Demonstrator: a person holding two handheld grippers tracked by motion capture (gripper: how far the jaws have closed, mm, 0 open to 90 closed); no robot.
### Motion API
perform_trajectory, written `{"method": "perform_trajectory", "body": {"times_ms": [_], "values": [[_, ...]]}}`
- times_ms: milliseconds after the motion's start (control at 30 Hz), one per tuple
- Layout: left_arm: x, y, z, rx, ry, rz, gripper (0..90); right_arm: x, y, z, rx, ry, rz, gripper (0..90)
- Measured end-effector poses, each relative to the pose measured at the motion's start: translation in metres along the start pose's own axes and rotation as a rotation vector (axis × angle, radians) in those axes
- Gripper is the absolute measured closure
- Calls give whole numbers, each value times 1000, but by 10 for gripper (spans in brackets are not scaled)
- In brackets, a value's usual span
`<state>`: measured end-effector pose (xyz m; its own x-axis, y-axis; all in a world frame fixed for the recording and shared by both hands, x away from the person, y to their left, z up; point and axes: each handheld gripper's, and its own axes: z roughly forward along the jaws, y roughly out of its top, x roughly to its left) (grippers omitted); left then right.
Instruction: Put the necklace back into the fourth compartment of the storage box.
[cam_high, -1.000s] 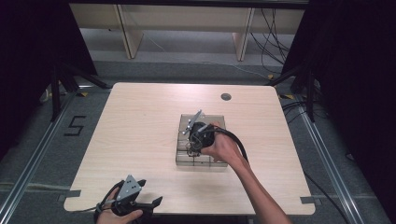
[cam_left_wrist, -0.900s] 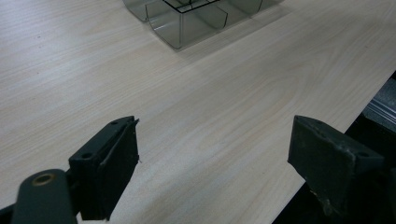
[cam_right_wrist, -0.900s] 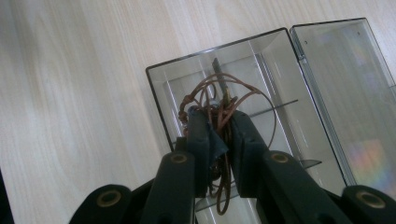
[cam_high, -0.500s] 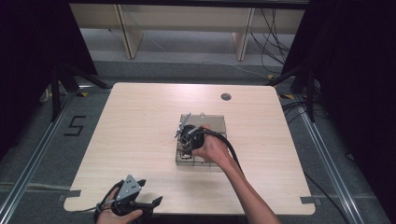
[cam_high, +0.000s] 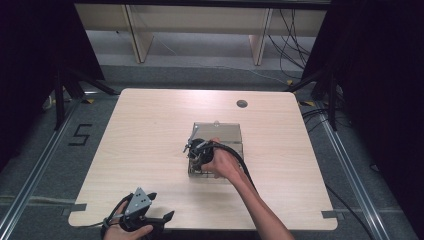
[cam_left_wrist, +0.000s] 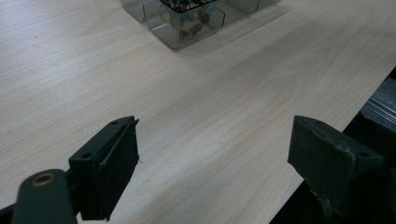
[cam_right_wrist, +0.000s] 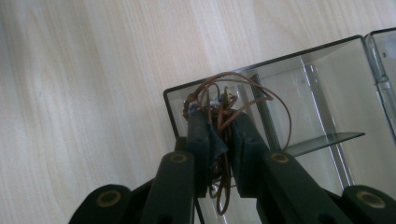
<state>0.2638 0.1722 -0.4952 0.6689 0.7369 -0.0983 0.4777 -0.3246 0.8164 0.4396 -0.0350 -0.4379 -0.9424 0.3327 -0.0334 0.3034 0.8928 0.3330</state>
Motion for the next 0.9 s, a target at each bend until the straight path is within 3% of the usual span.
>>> {"method": "perform_trajectory", "body": {"times_ms": [33,200,233,333,433,467,667,700,767,900], "values": [[0,0,0,0,-1,-1,156,-1,0,2,1,2,21,798],[0,0,0,-4,0,-6,156,-1,0,10,13,14,25,783],[0,0,-1,-3,-1,-5,156,-2,0,10,1,11,21,745],[-1,0,0,-7,-3,-30,156,-3,-1,6,-9,5,27,686],[0,-1,0,-1,-3,-11,156,-3,-3,-3,-29,-7,55,664],[-1,-1,1,1,-1,-25,156,-5,-4,-5,-48,-15,30,657],[0,-1,0,0,2,-19,156,-8,-7,-14,-74,-32,29,634],[2,0,0,10,-2,11,156,-8,-8,-16,-81,-39,25,628],[3,0,-1,21,9,17,156,-8,-10,-18,-88,-47,26,625],[1,-1,0,-2,1,-6,156,-8,-12,-21,-94,-54,29,620]]}}
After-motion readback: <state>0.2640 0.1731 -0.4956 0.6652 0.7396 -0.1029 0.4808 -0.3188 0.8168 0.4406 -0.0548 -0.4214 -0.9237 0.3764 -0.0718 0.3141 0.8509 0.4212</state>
